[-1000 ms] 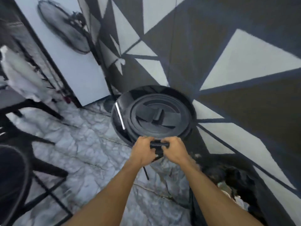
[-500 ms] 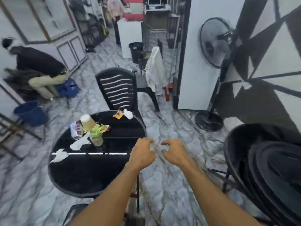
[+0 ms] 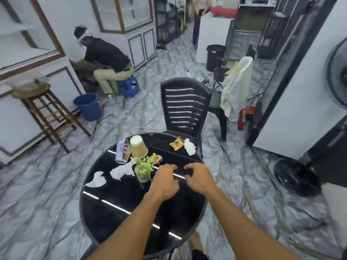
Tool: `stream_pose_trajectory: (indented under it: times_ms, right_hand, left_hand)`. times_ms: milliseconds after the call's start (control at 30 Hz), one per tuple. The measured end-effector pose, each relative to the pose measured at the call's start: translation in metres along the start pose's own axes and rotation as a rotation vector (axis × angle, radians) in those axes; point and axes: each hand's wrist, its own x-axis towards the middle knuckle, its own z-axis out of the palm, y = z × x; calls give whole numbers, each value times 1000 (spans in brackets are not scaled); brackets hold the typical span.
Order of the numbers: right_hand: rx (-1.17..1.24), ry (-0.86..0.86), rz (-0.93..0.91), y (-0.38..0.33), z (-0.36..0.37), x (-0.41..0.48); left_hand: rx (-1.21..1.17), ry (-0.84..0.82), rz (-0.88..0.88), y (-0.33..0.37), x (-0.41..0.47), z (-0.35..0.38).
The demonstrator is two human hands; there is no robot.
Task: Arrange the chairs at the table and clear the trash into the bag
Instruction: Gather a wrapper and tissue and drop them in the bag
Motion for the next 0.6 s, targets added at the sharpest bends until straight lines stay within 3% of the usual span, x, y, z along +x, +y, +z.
stream_pose_trajectory:
  times_ms: [333, 600]
  right_hand:
    - [-81, -86, 16, 52, -10, 206]
    - [-224, -298, -89, 93, 17, 267]
  left_hand:
    - [34, -63, -132, -3, 200, 26]
    - [235, -187, -187, -23, 271, 69]
